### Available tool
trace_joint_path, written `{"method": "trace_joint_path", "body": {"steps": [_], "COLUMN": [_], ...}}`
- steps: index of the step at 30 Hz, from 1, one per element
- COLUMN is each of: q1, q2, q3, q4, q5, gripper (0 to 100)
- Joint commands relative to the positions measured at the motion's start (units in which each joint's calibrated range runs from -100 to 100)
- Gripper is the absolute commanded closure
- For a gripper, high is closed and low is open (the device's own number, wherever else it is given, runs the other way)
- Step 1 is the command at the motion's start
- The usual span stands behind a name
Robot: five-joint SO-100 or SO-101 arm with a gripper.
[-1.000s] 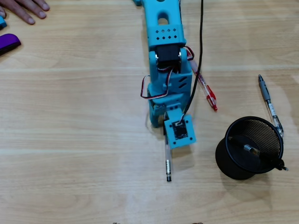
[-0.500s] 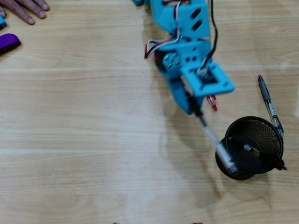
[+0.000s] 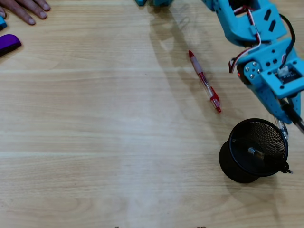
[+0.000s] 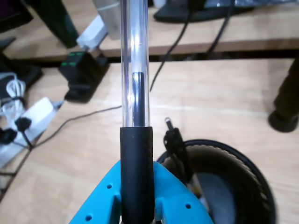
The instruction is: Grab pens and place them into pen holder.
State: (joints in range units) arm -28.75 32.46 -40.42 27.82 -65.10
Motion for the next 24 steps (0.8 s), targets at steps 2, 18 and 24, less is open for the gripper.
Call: {"method": "trace_joint_path", "body": {"steps": [2, 18, 24], "q1": [0.1, 3.9, 3.7], "q2": [3.0, 5.2, 5.2], "q3": [8.9, 32.8, 32.4], "q4": [-28.1, -58.0, -57.9], "q5": [-5.3, -9.2, -8.8], "gripper": [98, 98, 98]}}
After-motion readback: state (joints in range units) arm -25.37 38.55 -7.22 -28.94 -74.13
